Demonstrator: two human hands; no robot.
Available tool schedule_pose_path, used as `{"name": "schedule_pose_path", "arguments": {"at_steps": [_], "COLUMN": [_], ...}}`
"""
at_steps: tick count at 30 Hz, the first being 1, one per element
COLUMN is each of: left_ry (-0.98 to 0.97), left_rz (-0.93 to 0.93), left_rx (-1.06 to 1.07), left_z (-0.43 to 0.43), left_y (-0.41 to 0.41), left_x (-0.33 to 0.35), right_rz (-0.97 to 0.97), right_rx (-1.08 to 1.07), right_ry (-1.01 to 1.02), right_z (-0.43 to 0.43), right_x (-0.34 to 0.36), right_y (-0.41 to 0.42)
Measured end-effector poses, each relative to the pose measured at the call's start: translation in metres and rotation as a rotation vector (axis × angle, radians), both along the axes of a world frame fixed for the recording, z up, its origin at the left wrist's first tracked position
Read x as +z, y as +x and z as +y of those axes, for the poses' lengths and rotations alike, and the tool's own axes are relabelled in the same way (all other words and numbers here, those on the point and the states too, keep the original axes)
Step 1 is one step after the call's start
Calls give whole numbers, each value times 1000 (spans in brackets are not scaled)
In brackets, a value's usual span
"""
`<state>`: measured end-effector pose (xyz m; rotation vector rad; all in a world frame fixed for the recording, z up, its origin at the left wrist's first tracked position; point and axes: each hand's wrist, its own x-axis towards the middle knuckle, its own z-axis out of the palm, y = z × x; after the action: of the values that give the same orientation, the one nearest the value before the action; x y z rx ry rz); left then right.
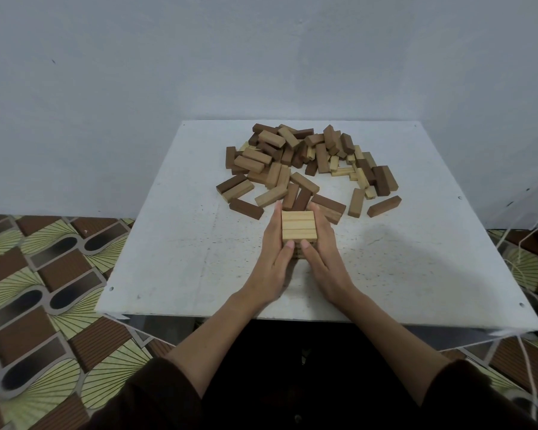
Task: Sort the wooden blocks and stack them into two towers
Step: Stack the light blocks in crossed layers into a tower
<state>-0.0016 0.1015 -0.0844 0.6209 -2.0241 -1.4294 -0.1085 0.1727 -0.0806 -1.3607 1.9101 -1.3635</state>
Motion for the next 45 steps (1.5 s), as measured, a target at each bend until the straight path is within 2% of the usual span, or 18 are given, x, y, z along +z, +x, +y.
{"name": "schedule_pose_path", "arguments": {"at_steps": [6,16,22,31,34,37,39,41,43,45], "left_ry": [91,100,-16,-9,53,121,13,-64,-154,-238], "left_rz": [17,18,-14,-1,53,103,179,209,143,35], "left_rx": [-16,-16,11,11,-6,106,239,313,333,292], "left_z": [0,0,1,1,-1,0,-7,-22,-43,-63], "left_y": [1,2,1,0,1,5,10,10,3,-12], "left_x": [-1,1,4,4,-2,3,14,30,44,58], "right_rz": [-6,-8,26,38,15,-32,-62,-7,86,75], "right_rx": [-2,1,-1,1,-12,-138,-286,-421,-523,-577], "right_ry": [15,11,-3,-13,-48,-128,-190,-229,-216,-114], "right_z": [0,0,0,0,1,4,4,0,-8,-18], "right_x": [-1,-2,-3,-7,-6,-1,7,18,28,37], "right_y": [-1,-1,-1,-2,-2,-6,-21,-50,-83,-112]}}
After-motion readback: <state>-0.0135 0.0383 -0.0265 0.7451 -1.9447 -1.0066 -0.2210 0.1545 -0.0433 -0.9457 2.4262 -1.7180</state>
